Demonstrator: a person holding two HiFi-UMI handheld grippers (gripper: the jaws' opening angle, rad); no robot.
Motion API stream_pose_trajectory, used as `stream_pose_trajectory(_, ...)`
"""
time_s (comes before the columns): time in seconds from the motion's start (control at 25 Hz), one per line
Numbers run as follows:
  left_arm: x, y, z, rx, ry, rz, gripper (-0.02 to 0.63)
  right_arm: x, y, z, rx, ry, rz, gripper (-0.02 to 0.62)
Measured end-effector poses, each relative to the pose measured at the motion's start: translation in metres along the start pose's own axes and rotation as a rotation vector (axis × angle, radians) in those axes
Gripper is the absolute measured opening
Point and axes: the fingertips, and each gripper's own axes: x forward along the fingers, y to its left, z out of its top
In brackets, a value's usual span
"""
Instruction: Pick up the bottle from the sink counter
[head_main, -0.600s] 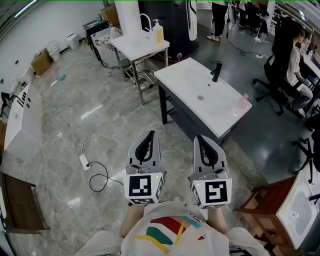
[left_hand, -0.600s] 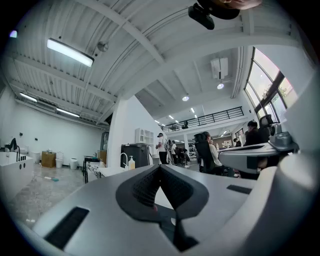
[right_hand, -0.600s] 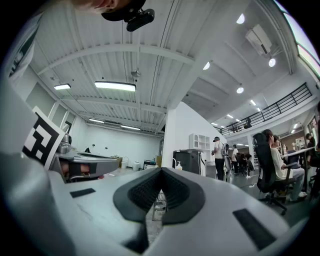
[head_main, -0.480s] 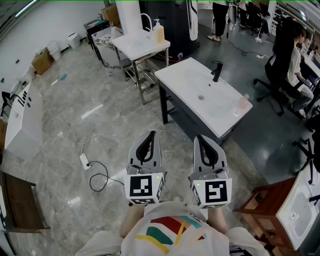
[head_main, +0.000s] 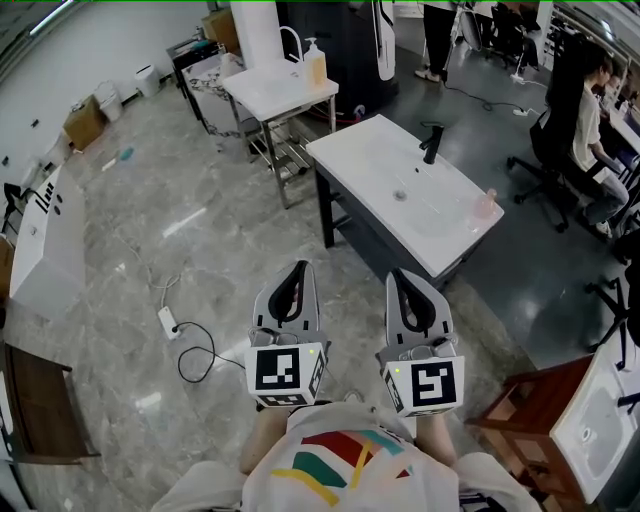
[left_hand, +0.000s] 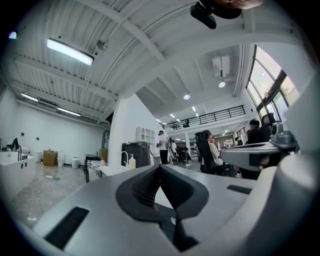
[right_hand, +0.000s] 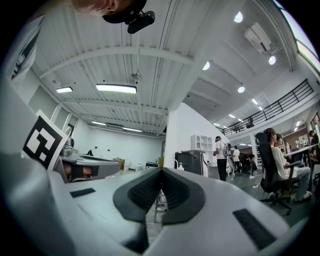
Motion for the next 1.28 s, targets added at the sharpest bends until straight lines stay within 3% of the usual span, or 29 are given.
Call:
stream_pose_trajectory(0.48,0.003,0.0,-0.009,-0.027,0.013,0.033,0.018,-0.002,-0.004,-0.012,-0.009,0.031,0.053,0.011)
stream_pose_trajectory(0.96,0.052,-0.004,0.001,-0.024,-0.054,-0.014,0.018,0.012,-0.044,-0.01,-0.019,-0.011,-0.011,0.011)
stream_pose_trajectory(1.28,0.1,0.008,-0.004,-0.031,-0.062,-0.052,0.018,0.055,-0.057,-0.018,-0.035,-0.008,-0.034,0.012)
